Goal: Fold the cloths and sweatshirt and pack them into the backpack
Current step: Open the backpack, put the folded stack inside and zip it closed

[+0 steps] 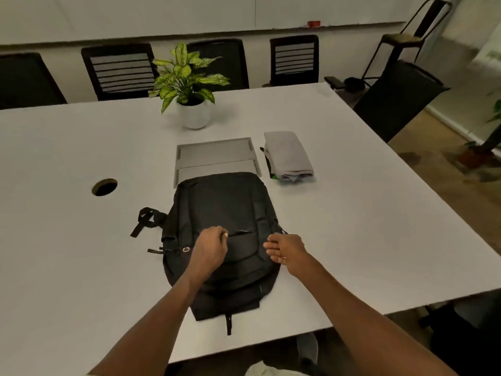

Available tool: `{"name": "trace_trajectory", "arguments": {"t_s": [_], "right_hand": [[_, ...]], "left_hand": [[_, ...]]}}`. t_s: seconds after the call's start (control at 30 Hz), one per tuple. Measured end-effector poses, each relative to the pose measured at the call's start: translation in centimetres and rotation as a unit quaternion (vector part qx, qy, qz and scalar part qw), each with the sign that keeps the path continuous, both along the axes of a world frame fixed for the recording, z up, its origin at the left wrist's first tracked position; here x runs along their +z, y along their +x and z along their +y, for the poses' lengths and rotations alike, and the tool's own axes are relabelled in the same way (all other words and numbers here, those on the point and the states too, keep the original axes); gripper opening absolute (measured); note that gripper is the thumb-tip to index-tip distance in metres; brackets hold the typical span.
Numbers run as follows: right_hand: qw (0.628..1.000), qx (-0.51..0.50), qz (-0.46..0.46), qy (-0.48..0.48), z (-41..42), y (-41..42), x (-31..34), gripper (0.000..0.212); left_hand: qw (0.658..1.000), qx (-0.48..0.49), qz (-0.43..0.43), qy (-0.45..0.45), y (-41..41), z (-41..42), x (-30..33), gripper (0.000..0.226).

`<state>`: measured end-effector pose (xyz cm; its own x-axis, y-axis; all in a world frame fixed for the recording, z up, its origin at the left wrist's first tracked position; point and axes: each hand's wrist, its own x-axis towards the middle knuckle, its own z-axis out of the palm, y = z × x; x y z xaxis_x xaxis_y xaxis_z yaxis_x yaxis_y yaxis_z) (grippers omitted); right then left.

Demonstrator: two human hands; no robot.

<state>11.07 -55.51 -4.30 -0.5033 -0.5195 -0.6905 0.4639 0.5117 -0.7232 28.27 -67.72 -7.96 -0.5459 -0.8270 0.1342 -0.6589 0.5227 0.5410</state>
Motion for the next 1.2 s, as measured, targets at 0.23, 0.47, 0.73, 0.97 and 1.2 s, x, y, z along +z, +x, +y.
{"name": "trace_trajectory", "arguments": {"t_s": [0.23, 0.47, 0.73, 0.97, 1.2], "right_hand": [[1.000, 0.009, 0.003, -0.002, -1.9, -8.3, -0.2, 0.013], [0.999, 0.038, 0.003, 0.002, -4.3, -17.9, -1.0, 0.008], [0.997, 0.054, 0.051, 0.007, -9.0, -27.4, -3.4, 0.007], [0.988, 0.054, 0.141, 0.039, -13.3, -32.4, -6.6, 0.008], [0.972, 0.084, 0.202, 0.087, -18.0, -35.8, -8.3, 0.067]], "left_hand": [[1.000, 0.000, 0.012, 0.006, -9.0, -1.1, 0.9, 0.020], [0.998, 0.034, 0.015, 0.043, -18.4, -3.2, 0.3, 0.023], [0.998, 0.037, 0.027, 0.046, -26.3, -5.5, -0.7, 0.031], [0.997, -0.051, -0.016, 0.049, -32.3, -10.1, -1.7, 0.046], [0.980, -0.135, -0.136, 0.051, -38.5, -16.2, -3.9, 0.062]]}}
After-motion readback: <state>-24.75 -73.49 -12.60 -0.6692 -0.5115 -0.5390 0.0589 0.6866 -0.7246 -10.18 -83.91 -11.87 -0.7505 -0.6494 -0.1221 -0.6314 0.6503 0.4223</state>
